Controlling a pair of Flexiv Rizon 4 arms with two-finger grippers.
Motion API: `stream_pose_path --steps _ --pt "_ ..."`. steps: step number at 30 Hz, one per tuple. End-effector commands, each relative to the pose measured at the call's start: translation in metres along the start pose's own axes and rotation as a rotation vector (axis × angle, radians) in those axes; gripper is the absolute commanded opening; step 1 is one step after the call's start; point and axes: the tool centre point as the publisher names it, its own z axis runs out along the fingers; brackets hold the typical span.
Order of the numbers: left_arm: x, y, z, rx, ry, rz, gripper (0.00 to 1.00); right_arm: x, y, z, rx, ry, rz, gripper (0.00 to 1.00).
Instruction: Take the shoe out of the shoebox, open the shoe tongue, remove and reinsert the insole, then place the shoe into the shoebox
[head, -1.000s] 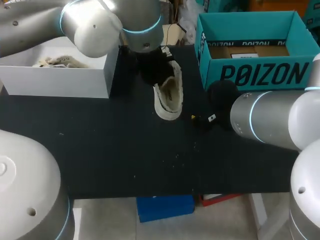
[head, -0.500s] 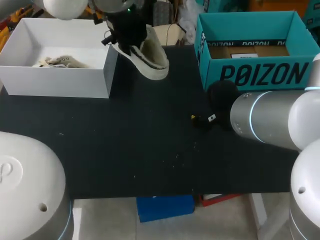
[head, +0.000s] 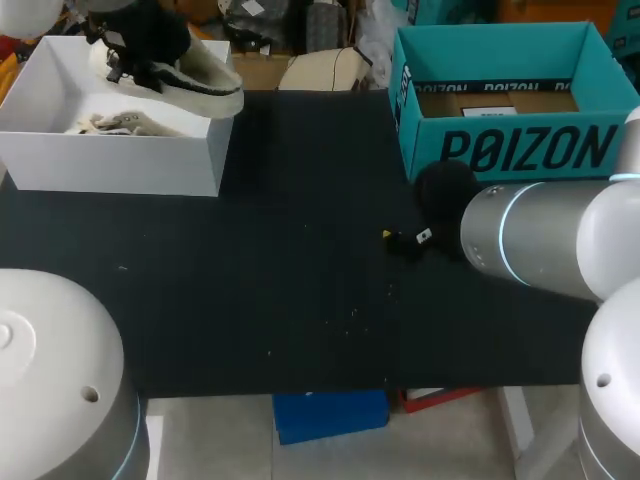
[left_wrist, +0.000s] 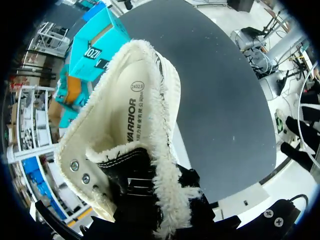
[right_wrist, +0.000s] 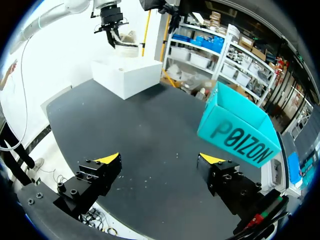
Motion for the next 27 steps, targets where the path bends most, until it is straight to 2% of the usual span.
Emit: stream_pose_path --steps 1,8,27 --pt "0.015 0.031 -0.001 0.014 -0.075 -0.055 0.0 0.001 -0.001 0.001 -0.001 0.0 0.001 1.0" --pt "0.017 0.061 0.004 -0.005 -0.058 -0.116 0.0 0.001 -0.001 0.001 -0.001 0.0 0.001 1.0" --pt "0.016 0.062 0.004 0.002 -0.049 -0.112 0.0 0.001 -0.001 0.001 -0.001 0.0 0.001 1.0"
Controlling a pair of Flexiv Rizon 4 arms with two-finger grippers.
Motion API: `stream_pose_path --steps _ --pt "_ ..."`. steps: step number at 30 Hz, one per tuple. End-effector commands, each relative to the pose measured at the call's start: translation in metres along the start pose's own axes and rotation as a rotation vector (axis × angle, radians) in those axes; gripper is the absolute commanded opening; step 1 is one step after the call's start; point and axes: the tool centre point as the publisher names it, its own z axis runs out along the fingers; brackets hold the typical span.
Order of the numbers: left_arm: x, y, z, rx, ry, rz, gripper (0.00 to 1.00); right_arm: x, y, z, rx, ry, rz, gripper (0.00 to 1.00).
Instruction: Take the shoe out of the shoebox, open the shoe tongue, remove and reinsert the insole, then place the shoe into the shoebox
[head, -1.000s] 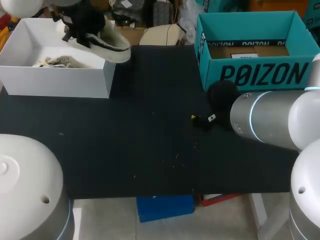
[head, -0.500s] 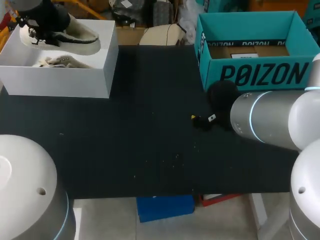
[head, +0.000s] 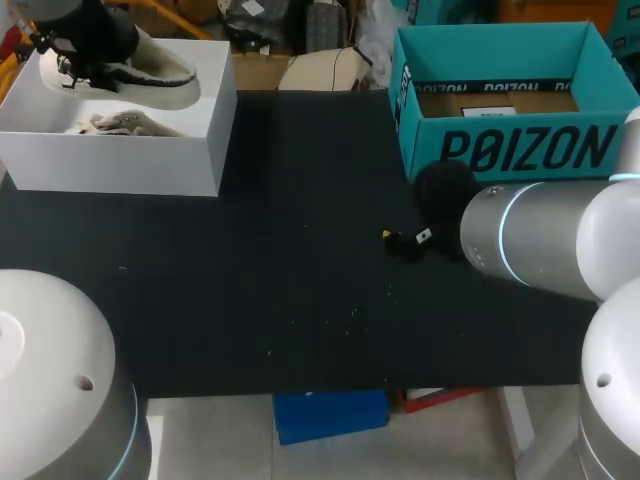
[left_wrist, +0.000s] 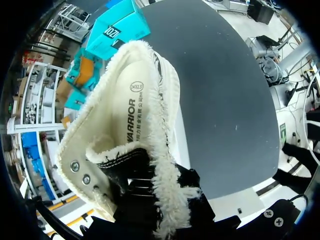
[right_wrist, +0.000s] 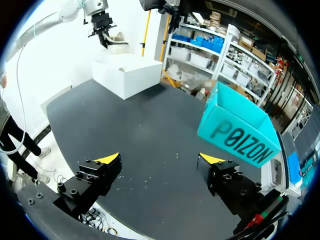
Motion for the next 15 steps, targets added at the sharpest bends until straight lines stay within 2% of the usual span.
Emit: stream_pose_path --steps 1,6,10,15 --pt "-0.001 0.0 0.0 0.0 -0.002 0.001 0.0 0.001 -0.001 0.001 -0.001 0.0 0.001 1.0" --pt "-0.001 0.0 0.0 0.0 -0.002 0.001 0.0 0.001 -0.001 0.001 -0.001 0.0 0.001 1.0" --pt "-0.019 0.042 0.009 -0.002 -0.018 -0.055 0.0 0.001 -0.001 0.001 -0.001 0.0 0.001 1.0" --pt "-0.038 0.075 0.023 -0.014 -0.03 -0.093 0.0 0.001 -0.001 0.001 -0.001 0.0 0.001 1.0"
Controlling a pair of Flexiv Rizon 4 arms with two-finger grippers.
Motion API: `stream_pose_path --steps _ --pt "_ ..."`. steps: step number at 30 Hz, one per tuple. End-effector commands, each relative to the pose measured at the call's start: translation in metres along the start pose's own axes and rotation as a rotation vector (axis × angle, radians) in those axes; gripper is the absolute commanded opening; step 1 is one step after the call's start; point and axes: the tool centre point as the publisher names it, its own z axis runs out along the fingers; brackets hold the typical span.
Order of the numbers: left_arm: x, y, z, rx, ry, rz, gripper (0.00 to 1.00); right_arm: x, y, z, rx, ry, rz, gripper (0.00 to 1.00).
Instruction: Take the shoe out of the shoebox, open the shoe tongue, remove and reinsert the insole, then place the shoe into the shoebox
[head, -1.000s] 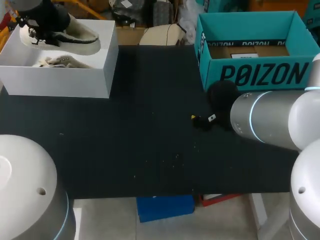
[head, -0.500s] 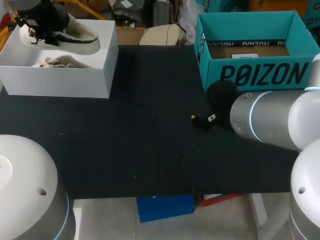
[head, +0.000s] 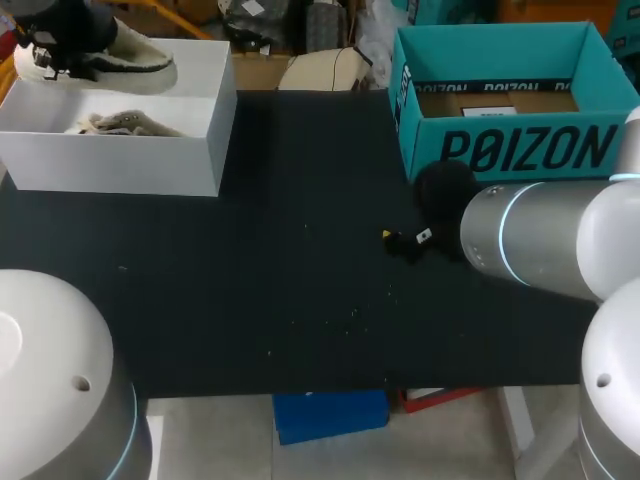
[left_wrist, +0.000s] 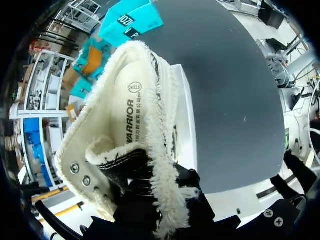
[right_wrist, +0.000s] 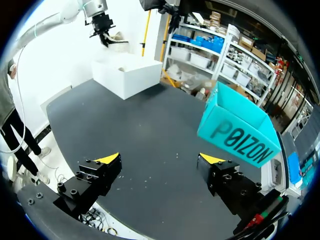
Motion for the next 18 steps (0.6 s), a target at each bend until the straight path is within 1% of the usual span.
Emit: stream_pose_path --steps 1,7,13,16,17,18 --pt "-0.024 0.023 0.021 0.023 0.009 -0.017 0.0 0.001 -0.001 0.001 -0.001 0.0 0.001 1.0" --pt "-0.041 0.036 0.04 -0.016 -0.012 -0.025 0.0 0.001 -0.001 0.001 -0.001 0.0 0.001 1.0" --pt "-0.054 0.038 0.058 -0.033 -0.015 -0.04 0.0 0.001 -0.001 0.001 -0.001 0.0 0.001 1.0" --pt "-0.059 0.039 0.067 -0.047 -0.034 -0.063 0.0 0.001 -0.001 0.001 -0.001 0.0 0.001 1.0" --pt "-0.061 0.038 0.071 -0.078 -0.061 -0.058 0.0 0.001 -0.001 0.001 -0.001 0.0 0.001 1.0" --pt "-0.062 0.039 0.074 -0.056 -0.044 -0.08 0.0 0.001 -0.001 0.001 -0.001 0.0 0.001 1.0"
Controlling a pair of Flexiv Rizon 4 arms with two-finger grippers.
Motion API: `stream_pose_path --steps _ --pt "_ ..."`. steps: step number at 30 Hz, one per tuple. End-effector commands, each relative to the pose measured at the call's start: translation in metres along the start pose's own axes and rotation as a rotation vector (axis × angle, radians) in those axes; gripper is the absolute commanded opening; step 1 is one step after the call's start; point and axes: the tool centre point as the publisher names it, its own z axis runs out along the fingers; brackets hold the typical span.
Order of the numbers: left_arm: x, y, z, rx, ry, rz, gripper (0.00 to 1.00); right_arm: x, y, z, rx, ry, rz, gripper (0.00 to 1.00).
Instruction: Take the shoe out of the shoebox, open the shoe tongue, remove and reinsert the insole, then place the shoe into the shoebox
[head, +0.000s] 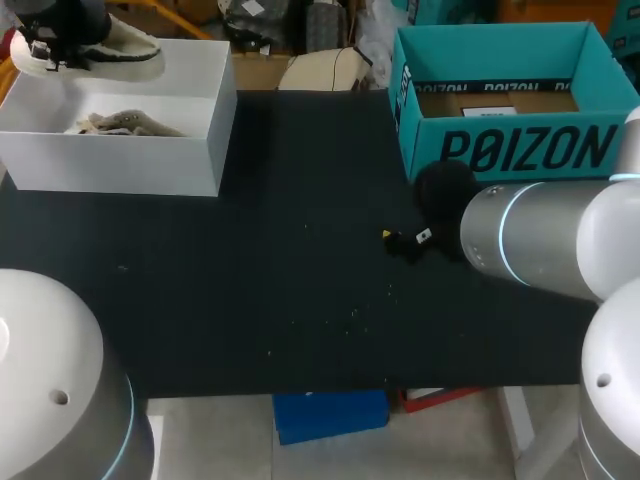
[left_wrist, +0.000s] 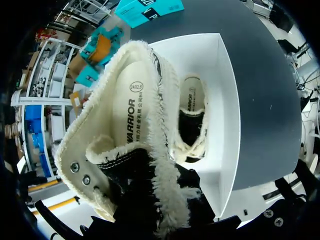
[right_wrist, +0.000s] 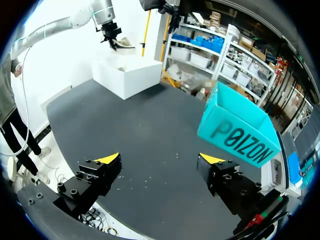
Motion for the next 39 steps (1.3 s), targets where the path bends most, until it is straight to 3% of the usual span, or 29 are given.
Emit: stream_pose_path --steps 1,19,39 --pt "-0.009 -0.003 0.019 -0.018 -0.011 -0.02 0.0 0.001 -0.001 0.001 -0.001 0.0 0.001 1.0" --pt "-0.018 -0.013 0.087 -0.034 0.013 -0.033 0.0 0.001 -0.001 0.001 -0.001 0.0 0.001 1.0" --pt "-0.022 -0.024 0.147 -0.057 0.052 -0.03 0.0 0.001 -0.001 0.001 -0.001 0.0 0.001 1.0"
